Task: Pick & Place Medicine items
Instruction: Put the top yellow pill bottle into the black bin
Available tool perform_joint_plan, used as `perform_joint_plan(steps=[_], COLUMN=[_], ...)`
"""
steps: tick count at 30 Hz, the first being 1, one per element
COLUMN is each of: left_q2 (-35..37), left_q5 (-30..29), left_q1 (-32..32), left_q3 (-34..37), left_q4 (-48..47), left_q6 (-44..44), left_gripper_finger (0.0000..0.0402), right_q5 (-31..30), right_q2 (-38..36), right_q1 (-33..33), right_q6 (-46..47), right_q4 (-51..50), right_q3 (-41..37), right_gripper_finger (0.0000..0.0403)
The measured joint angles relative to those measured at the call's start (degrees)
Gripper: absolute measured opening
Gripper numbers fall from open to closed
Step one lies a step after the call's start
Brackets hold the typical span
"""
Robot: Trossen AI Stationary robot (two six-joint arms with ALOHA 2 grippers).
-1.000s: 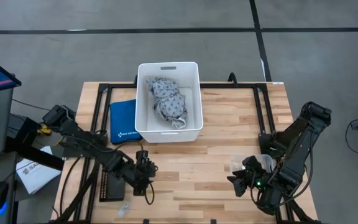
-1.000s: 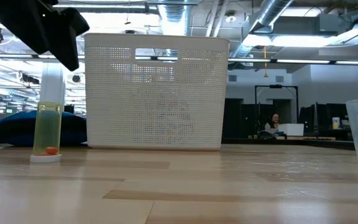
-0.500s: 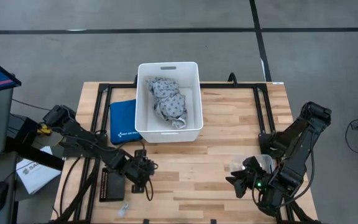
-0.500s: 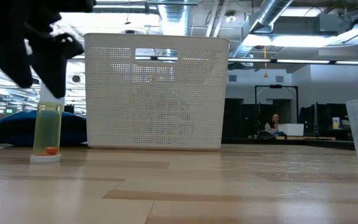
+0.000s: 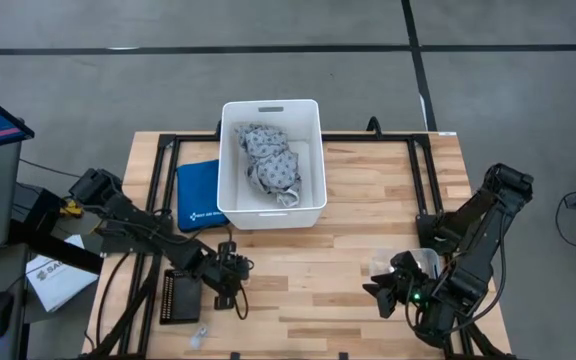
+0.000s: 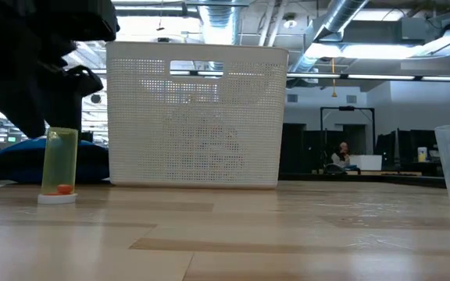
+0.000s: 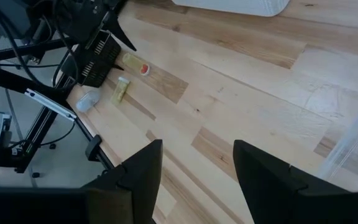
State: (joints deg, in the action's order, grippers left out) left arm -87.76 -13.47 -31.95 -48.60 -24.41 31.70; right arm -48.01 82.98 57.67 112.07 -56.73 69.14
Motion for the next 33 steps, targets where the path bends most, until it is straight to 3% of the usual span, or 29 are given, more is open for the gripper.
perform_joint_plan(steps=[8,21,27,33], left_q2=[0.01,0.07,3.10,11.51], left_q5=[-0.05,1.89,1.84,2.31], left_q1=[0.91,0.96,0.96,0.96], left_q3=[0.46,0.46,0.48,0.48], left_q4=[1.47,1.45,1.16,-3.31], left_q6=[0.29,0.29,0.29,2.65], left_gripper_finger=[0.0184,0.0087,0.0094,0.0091], right_q5=[0.11,0.15,0.15,0.17], right_q2=[0.00,-0.02,-0.02,-0.02], right_q1=[0.00,0.00,0.00,0.00], right_q6=[0.31,0.46,0.48,0.48], right_q4=[0.02,0.15,0.42,0.89], right_q3=[0.00,0.00,0.00,0.00], right_gripper_finger=[0.0193,0.0193,0.0193,0.0193])
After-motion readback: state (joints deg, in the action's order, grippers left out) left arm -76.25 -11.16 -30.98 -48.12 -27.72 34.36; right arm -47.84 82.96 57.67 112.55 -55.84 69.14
